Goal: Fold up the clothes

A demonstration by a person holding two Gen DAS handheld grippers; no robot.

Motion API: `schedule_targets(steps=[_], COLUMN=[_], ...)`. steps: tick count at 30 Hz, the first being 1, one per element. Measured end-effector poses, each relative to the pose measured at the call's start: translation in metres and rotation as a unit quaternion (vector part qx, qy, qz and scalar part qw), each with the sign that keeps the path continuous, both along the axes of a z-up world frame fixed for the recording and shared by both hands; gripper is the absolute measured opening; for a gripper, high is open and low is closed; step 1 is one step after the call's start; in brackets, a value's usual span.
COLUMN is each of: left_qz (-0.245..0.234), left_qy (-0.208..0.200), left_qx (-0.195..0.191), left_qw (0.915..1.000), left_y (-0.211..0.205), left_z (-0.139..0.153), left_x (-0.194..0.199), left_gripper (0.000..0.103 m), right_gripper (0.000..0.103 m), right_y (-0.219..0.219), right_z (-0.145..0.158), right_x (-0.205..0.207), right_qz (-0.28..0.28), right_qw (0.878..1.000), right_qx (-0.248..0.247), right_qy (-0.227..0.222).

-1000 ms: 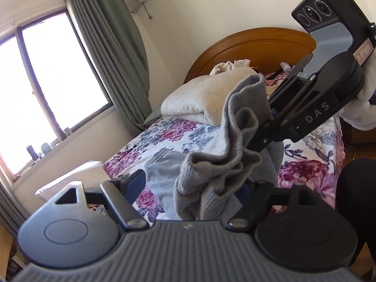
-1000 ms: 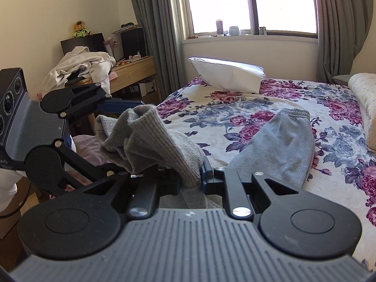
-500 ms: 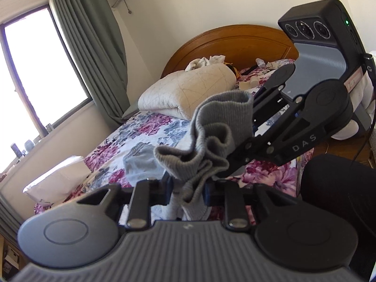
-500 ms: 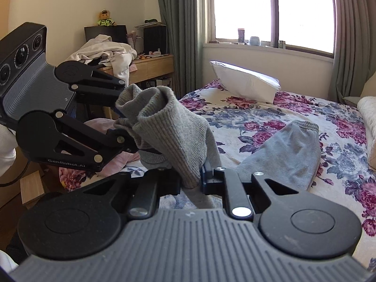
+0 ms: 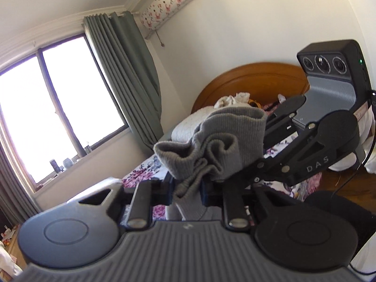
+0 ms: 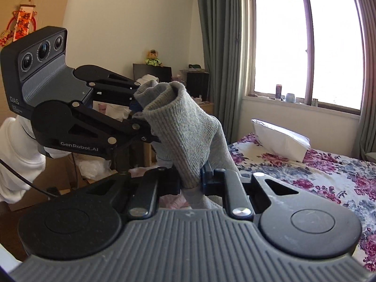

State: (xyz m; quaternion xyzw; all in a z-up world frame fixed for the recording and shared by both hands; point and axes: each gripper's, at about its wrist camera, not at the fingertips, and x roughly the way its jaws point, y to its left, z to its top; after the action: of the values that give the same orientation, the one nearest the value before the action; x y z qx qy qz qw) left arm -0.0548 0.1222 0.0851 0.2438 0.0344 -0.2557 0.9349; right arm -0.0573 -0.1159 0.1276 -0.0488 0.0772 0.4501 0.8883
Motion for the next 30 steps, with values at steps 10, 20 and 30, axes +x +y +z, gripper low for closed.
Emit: schedule_targets(steps=[10, 20, 30], left_qz=[0.038, 0.043, 0.108], left_qy=[0.057, 0.131, 0.196], left_qx=[-0.008, -0.008, -0.054], left_qw=[0.9976, 0.9905, 0.9732], left_y=[-0.002, -0.031, -0.037], left_z=[-0.01, -0.043, -0.086], left_x=[0.056, 0.136, 0.177], left_gripper=[0.02, 0.021, 0.056], right_gripper=[0.016, 0.017, 0.017], right_y=[-0.015, -0.02, -0.039], right_z=[0.01, -0.04, -0.127], right_x=[0.045, 0.126, 0.22], right_qz=[-0.008, -0.041, -0.129], right_qw=[0.997, 0.985, 0.959], right_qx=[0.035, 0.056, 0.047], right_qy=[0.072, 0.159, 0.248])
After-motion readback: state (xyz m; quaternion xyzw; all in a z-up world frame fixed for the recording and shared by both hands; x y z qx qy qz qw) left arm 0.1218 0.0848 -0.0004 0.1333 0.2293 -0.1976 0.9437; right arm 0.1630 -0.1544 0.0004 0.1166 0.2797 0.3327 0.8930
